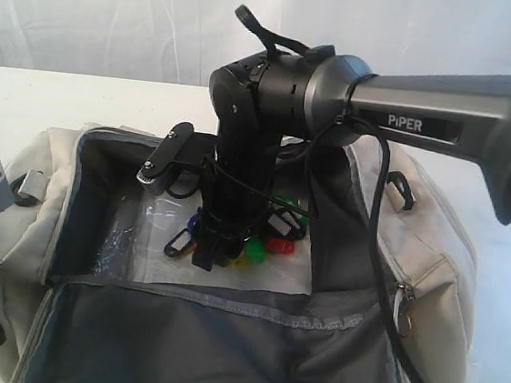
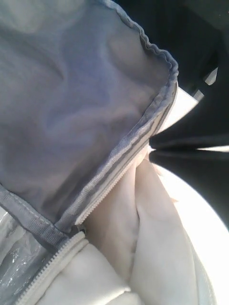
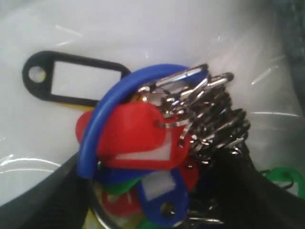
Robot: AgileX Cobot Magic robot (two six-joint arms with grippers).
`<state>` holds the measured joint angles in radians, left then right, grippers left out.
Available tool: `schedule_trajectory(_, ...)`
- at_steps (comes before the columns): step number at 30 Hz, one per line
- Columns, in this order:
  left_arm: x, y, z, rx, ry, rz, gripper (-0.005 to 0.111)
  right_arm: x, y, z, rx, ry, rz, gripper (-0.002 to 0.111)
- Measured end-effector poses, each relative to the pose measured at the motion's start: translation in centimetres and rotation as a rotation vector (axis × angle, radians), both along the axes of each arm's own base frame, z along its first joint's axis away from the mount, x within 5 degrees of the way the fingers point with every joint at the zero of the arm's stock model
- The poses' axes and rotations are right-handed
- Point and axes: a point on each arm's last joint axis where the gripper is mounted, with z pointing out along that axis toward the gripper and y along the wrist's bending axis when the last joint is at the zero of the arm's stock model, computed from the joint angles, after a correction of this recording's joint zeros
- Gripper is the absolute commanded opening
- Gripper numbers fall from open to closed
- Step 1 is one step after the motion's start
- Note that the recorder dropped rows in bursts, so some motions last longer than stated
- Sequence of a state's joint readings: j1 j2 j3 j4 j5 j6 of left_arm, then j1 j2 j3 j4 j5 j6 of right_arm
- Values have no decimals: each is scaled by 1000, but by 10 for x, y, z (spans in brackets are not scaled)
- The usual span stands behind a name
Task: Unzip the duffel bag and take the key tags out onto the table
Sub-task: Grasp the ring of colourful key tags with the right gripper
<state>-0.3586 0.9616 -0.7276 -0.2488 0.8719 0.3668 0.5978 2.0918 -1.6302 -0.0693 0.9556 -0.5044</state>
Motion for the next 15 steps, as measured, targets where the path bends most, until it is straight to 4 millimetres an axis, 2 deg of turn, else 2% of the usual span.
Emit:
schedule_trajectory(6, 0, -1, 0, -6, 1, -2, 0, 1, 0, 1, -11, -1, -4, 10)
schedule_trajectory(8, 0, -1, 0, -6, 1, -2, 0, 1, -1, 4, -14, 5, -8, 0)
schedule_trajectory(15, 0, -1, 0, -12, 3, -1, 0, -3, -3, 22, -1, -7, -16, 0)
